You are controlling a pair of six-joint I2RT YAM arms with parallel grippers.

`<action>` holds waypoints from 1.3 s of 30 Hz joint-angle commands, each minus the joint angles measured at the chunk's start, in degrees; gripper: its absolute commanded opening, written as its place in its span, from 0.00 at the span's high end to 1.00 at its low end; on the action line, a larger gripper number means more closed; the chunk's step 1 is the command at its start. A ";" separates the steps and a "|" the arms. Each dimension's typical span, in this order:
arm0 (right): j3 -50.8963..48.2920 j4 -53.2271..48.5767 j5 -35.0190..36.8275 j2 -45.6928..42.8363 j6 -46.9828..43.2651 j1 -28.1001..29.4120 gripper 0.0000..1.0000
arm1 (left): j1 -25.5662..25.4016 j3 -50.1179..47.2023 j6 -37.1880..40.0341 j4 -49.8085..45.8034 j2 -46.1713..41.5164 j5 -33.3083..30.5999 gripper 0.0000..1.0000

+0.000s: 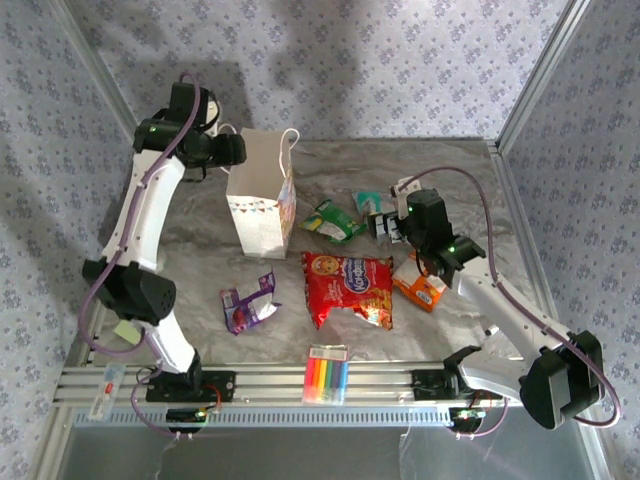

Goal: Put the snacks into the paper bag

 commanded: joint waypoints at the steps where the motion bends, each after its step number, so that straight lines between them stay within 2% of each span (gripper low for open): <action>1: 2.54 -0.60 1.16 0.72 -0.22 -0.46 0.00 | 0.12 4.02 3.18 -5.86 3.54 3.25 0.27; 7: 2.30 -0.48 1.25 0.91 -0.08 -0.52 0.00 | 0.12 -0.62 3.09 -2.36 2.92 1.62 0.34; 10: 2.35 -0.41 1.36 0.99 -0.30 -0.50 0.00 | 0.11 -2.71 4.85 -0.24 2.26 4.07 0.41; 13: 2.36 -0.22 1.38 1.08 -0.29 -0.55 0.01 | 0.10 -4.43 5.06 1.55 1.67 4.61 0.53; 16: 2.35 -0.10 1.14 1.07 -0.12 -0.60 0.01 | 0.23 -4.59 5.72 0.97 2.02 7.45 0.82; 19: 2.23 -0.22 1.04 0.95 0.01 -0.57 0.01 | 0.21 -4.82 5.23 0.21 2.21 7.80 0.88; 22: 2.14 -0.35 1.00 0.64 0.01 -0.56 0.01 | 0.20 -5.69 4.48 0.03 1.46 7.68 1.00; 28: 1.74 -0.42 0.76 0.03 0.31 -0.57 0.01 | 0.12 -7.31 0.31 -1.14 -0.83 7.53 1.00; 33: 1.72 -0.34 -0.47 -0.07 0.84 -0.58 0.01 | -0.16 -12.93 -4.28 -0.26 -4.15 8.89 1.00; 36: 1.83 -0.54 -1.14 -0.02 1.43 -0.55 0.01 | -1.31 -15.39 -6.17 0.08 -5.81 6.41 1.00; 39: 2.67 -2.08 -1.92 0.19 2.33 -0.68 0.01 | -2.55 -16.60 -8.03 -0.29 -6.65 4.34 0.94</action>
